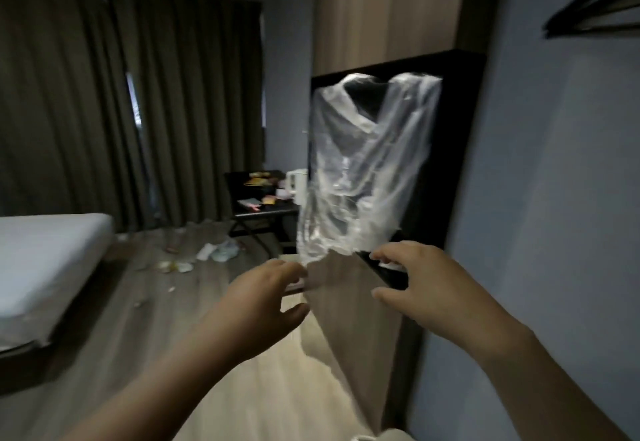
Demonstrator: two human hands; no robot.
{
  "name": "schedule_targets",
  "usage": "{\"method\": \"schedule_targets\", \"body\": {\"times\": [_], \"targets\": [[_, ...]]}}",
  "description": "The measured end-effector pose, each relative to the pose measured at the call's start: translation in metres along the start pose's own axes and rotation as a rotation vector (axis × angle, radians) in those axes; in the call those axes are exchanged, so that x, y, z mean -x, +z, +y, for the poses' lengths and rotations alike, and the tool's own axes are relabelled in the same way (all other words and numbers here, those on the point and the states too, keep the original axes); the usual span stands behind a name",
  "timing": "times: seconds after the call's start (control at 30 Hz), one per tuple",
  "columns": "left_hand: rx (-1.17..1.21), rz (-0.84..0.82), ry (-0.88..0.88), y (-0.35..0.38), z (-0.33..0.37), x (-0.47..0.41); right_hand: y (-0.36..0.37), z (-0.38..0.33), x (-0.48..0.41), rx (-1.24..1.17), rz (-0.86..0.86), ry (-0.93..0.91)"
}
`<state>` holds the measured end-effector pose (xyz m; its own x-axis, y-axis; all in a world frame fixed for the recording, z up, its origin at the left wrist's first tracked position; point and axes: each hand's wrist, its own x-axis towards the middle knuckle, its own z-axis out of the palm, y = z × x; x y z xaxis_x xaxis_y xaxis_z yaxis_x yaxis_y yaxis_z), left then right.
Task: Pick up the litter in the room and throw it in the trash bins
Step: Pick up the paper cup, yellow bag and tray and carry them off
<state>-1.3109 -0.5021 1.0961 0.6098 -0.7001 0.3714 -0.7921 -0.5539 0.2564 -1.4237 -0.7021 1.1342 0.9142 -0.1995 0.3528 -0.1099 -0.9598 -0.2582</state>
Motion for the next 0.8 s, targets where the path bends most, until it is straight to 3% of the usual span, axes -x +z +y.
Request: {"method": "schedule_targets", "body": {"times": [0.33,0.57,0.8], "targets": [[-0.098,0.058,-0.295,-0.082,-0.203,0.075,0.124,-0.186,-0.126,-0.057,-0.144,-0.252],[-0.092,0.064,-0.424,-0.078,-0.301,0.079,0.191,-0.236,-0.205,-0.039,-0.237,-0.357],[-0.148,0.059,-0.490,-0.075,-0.399,0.026,0.262,-0.259,-0.306,-0.082,-0.252,-0.410]]}}
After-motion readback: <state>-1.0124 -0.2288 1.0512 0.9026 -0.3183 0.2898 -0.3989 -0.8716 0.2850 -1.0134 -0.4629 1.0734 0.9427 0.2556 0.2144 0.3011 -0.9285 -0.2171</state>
